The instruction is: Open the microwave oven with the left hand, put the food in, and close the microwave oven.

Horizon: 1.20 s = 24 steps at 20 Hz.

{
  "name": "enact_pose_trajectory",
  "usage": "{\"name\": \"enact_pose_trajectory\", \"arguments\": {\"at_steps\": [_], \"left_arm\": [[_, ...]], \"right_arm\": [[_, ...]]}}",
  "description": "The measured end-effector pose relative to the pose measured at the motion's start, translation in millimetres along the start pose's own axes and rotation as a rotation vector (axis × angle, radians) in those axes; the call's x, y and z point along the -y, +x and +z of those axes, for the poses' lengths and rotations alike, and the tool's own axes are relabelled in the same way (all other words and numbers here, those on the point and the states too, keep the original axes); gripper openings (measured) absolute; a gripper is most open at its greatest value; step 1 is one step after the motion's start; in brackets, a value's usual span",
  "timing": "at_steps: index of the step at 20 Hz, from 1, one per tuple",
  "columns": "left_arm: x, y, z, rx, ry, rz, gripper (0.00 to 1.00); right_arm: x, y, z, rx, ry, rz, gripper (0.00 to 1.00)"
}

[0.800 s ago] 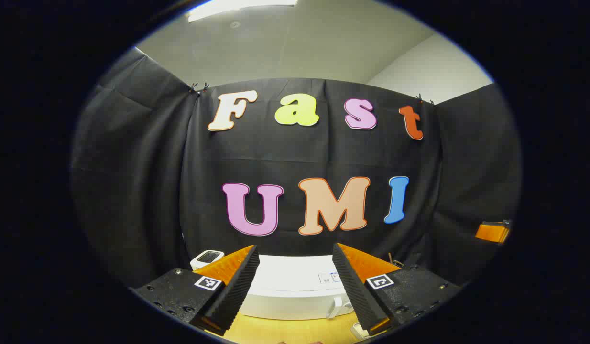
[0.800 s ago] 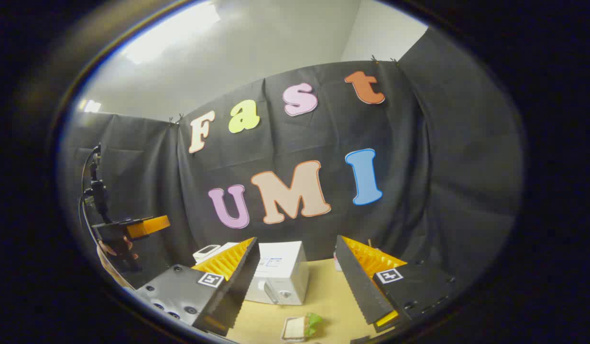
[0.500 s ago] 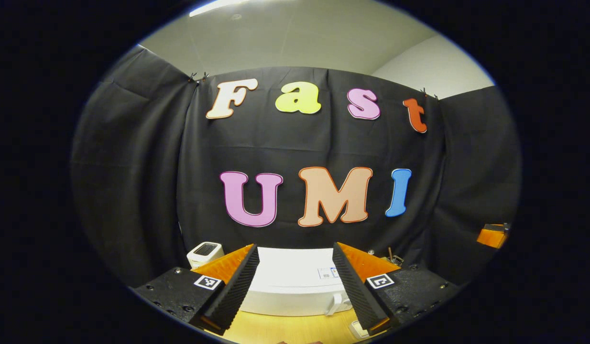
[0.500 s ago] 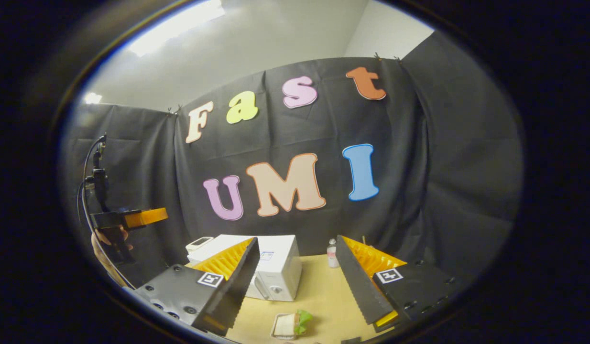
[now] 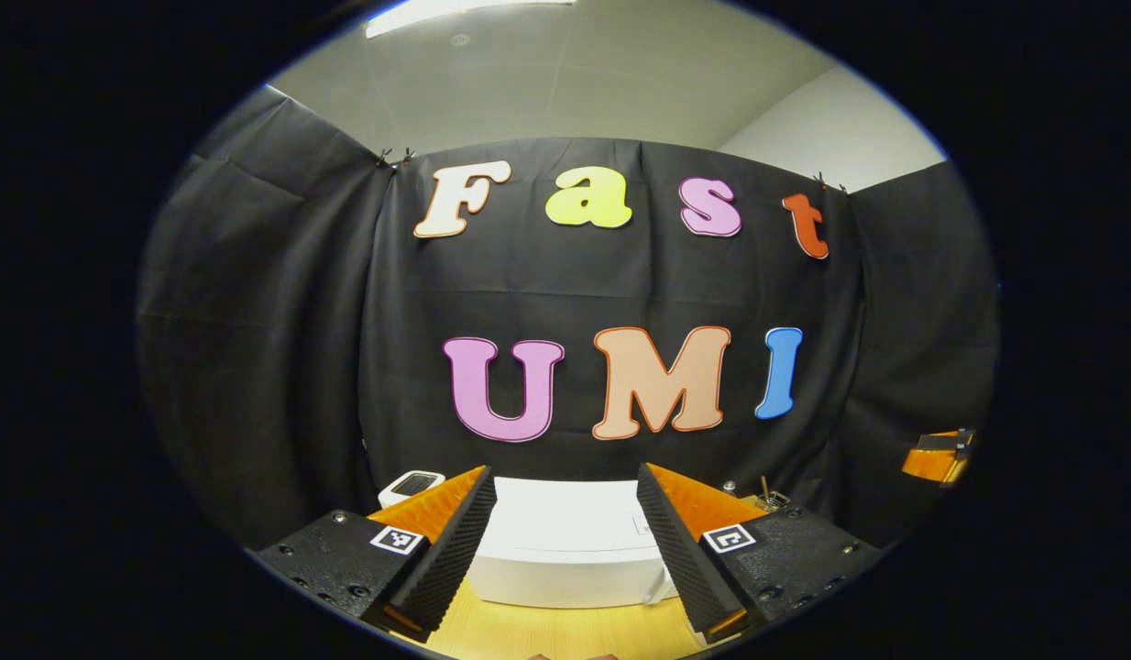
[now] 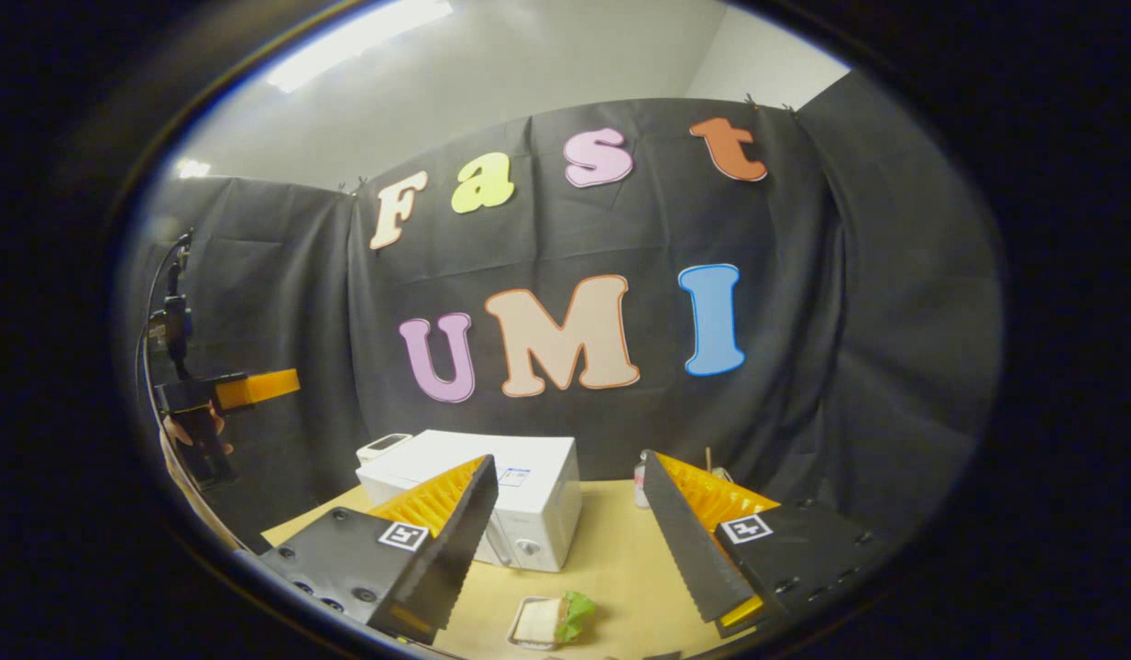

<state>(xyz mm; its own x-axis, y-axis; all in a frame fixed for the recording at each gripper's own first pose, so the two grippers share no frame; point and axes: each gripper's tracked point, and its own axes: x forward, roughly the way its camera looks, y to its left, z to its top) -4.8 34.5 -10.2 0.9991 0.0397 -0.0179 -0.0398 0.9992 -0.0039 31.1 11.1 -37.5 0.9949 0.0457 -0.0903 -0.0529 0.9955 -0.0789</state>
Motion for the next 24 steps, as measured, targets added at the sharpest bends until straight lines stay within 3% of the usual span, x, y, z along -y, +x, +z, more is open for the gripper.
{"name": "enact_pose_trajectory", "arguments": {"at_steps": [5,13,17,18,20,24], "left_arm": [[-8.9,-0.8,-10.8,-0.021,-0.012,0.002,0.95],[-11.0,-5.8,-47.2,-0.025,-0.033,-0.057,0.96],[-10.0,-12.2,-84.1,-0.021,-0.001,-0.075,0.93],[-8.0,-15.0,-97.4,-0.031,-0.008,-0.083,0.96],[-4.1,-16.8,-124.4,-0.055,-0.033,-0.105,0.94],[21.0,-24.9,-192.0,-0.108,-0.058,-0.205,0.96]], "right_arm": [[-3.5,7.2,-0.7,0.009,-0.001,0.003,0.92],[-6.9,5.7,-10.3,0.032,-0.02,0.004,0.92],[-10.4,3.0,-20.5,0.028,-0.028,0.033,0.92],[-8.5,2.8,-22.7,0.033,-0.036,0.03,0.92],[-2.6,4.4,-25.0,0.043,-0.05,0.011,0.92],[4.9,6.0,-39.6,0.055,-0.061,-0.004,0.92]]}}
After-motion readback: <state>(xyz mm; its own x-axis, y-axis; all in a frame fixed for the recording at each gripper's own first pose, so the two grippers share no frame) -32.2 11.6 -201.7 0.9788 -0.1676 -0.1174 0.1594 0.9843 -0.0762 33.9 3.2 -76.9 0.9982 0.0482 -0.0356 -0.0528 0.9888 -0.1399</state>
